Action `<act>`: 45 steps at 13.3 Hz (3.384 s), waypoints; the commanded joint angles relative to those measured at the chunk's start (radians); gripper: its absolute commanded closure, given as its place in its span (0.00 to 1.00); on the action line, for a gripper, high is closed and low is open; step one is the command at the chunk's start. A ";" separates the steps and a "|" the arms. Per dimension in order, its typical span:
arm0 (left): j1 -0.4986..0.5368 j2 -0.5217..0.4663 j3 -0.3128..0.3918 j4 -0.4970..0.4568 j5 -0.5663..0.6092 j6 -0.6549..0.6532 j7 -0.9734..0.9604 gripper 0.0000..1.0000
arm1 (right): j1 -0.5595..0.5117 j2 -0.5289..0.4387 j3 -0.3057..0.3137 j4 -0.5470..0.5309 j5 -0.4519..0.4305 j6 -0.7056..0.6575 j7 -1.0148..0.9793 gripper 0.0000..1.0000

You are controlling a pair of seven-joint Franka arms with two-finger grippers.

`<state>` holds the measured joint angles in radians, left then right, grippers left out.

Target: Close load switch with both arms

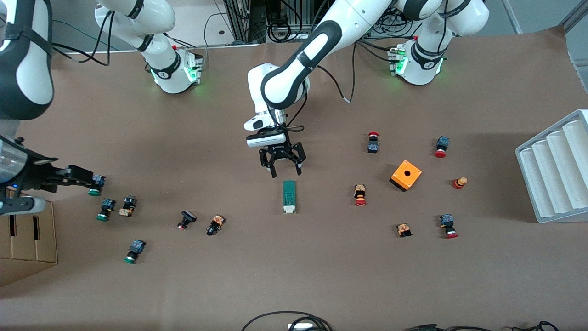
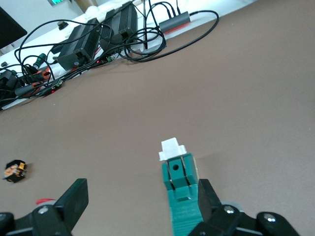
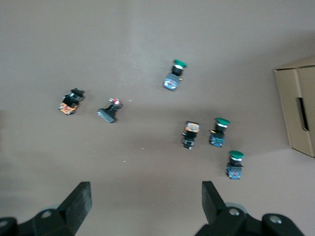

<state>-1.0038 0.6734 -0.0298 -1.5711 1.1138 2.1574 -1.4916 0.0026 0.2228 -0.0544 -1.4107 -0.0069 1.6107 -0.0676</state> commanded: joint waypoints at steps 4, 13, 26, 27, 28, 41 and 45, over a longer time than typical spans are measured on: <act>0.080 -0.113 -0.002 0.011 -0.257 0.015 0.386 0.01 | -0.007 -0.036 -0.042 -0.011 0.015 -0.056 -0.018 0.00; 0.278 -0.273 0.001 0.040 -0.711 -0.060 0.908 0.01 | -0.003 -0.020 -0.062 -0.011 0.016 -0.058 0.032 0.00; 0.623 -0.331 0.001 0.209 -1.071 -0.470 1.433 0.00 | -0.055 -0.194 0.014 -0.234 0.025 -0.012 0.052 0.00; 0.651 -0.333 0.001 0.209 -1.082 -0.478 1.439 0.00 | -0.052 -0.198 0.014 -0.232 0.027 -0.011 0.089 0.00; 0.669 -0.339 0.002 0.209 -1.082 -0.482 1.441 0.00 | -0.046 -0.201 0.014 -0.232 0.025 -0.006 0.136 0.00; 0.836 -0.484 0.021 0.070 -1.069 -0.469 1.426 0.00 | -0.043 -0.171 0.007 -0.202 0.041 -0.037 0.091 0.00; 0.952 -0.630 -0.056 -0.097 -1.059 -0.400 1.442 0.00 | -0.039 -0.166 0.011 -0.191 0.036 -0.038 0.091 0.00</act>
<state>-0.0881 0.1601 -0.0493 -1.5386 0.0516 1.7186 -0.0598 -0.0338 0.0560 -0.0420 -1.6112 -0.0029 1.5791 0.0349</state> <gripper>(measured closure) 0.000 0.000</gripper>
